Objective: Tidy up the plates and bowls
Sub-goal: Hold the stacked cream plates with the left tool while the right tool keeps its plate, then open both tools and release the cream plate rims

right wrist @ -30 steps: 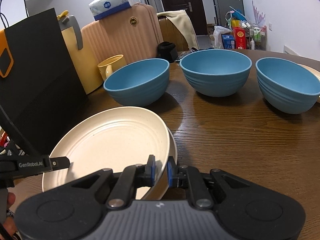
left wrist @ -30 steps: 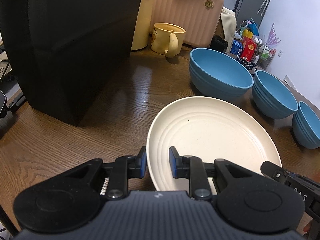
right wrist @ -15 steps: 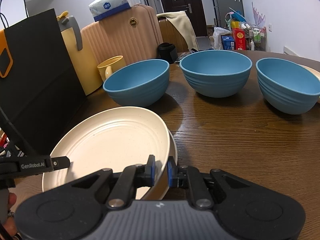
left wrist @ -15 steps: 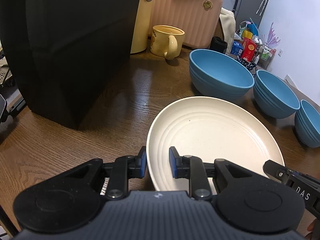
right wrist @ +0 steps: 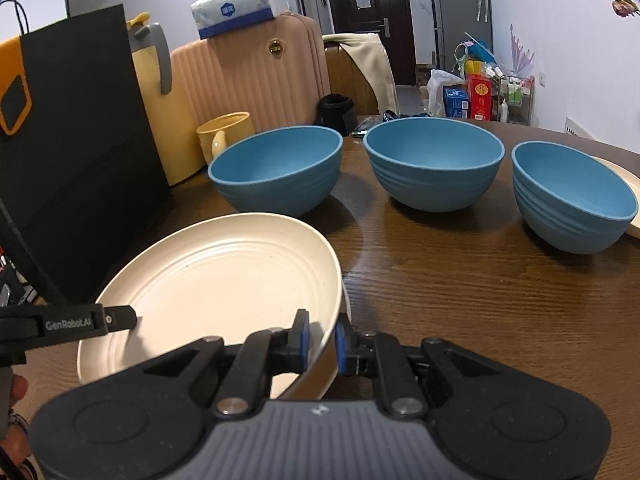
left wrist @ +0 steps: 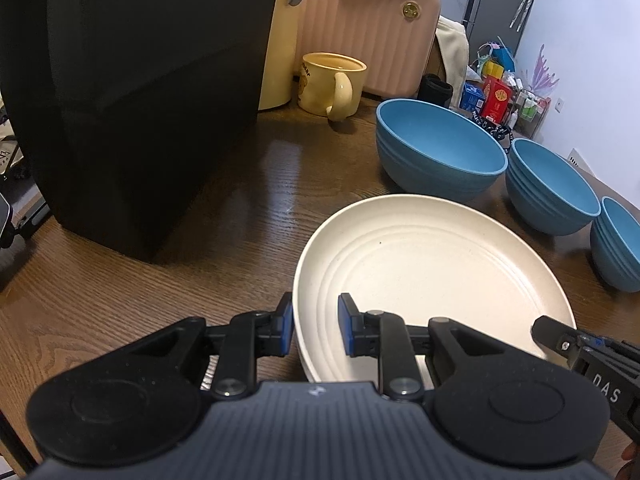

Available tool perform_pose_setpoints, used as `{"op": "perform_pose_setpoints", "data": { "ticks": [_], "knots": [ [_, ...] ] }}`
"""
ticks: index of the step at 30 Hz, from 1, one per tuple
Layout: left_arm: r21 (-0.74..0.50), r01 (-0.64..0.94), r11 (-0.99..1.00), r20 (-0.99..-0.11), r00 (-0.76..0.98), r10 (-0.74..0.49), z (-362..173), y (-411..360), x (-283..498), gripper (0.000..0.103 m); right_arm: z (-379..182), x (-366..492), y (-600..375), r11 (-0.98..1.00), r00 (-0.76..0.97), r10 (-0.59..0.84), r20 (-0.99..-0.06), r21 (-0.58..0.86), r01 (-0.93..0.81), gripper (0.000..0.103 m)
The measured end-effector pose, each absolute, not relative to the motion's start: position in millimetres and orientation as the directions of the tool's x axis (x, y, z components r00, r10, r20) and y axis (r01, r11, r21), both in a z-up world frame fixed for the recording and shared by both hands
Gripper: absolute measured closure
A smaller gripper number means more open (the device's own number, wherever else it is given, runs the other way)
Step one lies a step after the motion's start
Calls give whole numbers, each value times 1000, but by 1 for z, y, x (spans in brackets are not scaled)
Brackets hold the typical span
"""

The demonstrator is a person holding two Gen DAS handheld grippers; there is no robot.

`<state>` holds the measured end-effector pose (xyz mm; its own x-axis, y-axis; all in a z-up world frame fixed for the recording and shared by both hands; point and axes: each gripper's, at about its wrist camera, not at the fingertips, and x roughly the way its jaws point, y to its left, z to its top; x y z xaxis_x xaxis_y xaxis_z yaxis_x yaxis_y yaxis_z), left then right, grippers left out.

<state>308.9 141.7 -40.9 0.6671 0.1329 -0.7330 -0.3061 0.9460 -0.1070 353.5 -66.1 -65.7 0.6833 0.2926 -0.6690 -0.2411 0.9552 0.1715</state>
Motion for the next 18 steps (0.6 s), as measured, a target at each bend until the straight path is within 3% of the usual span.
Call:
{"op": "perform_pose_setpoints", "data": {
  "ticks": [10, 14, 17, 18],
  "knots": [
    [-78, -292, 953, -718, 680, 150, -43, 135, 311, 76, -68, 354, -65, 957, 691, 285, -664, 154, -246, 87],
    [-60, -285, 957, -710, 686, 160, -43, 133, 310, 56, -70, 356, -65, 959, 688, 276, -672, 147, -241, 78],
    [-62, -287, 956, -705, 690, 162, -41, 135, 310, 51, -72, 358, -68, 959, 684, 280, -673, 160, -235, 79],
    [-63, -291, 955, -704, 691, 164, -41, 136, 310, 45, -72, 359, -68, 959, 684, 279, -674, 161, -233, 77]
  ]
}}
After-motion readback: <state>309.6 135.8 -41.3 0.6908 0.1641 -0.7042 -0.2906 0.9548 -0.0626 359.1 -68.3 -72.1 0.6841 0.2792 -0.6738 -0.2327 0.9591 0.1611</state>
